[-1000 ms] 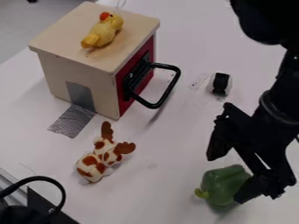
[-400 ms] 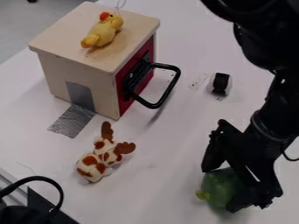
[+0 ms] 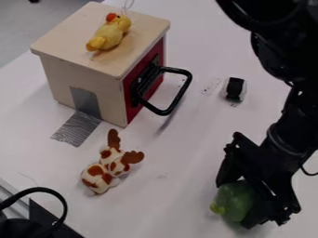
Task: Place the green bell pepper on the right side of the black object
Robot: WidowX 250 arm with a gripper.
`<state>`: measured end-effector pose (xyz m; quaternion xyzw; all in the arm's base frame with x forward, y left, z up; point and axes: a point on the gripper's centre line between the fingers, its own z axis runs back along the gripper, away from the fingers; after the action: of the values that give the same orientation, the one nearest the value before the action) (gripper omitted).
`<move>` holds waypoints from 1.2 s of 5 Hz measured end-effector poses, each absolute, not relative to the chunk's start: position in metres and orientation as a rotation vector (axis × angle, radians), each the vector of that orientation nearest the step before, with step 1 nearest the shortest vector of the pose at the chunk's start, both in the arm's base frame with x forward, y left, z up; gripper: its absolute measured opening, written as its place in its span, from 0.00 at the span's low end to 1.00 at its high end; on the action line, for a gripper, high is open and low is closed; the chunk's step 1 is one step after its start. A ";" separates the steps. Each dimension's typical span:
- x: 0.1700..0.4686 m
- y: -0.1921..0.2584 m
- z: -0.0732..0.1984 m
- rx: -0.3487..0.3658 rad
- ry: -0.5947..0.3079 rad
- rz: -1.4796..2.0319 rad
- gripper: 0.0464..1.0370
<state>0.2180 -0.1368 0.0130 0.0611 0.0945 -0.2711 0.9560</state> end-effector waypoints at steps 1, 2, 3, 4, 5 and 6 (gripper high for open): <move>0.219 -0.135 0.013 0.118 0.195 -0.573 0.83; 0.221 -0.134 0.017 0.105 0.193 -0.598 0.83; 0.247 -0.127 0.048 0.104 0.114 -0.560 0.83; 0.286 -0.118 0.077 0.097 0.019 -0.489 0.83; 0.321 -0.113 0.077 0.112 0.003 -0.436 0.83; 0.355 -0.115 0.060 0.129 0.008 -0.351 0.83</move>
<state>0.3554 -0.1154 0.0603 0.0639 0.0040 -0.1747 0.9825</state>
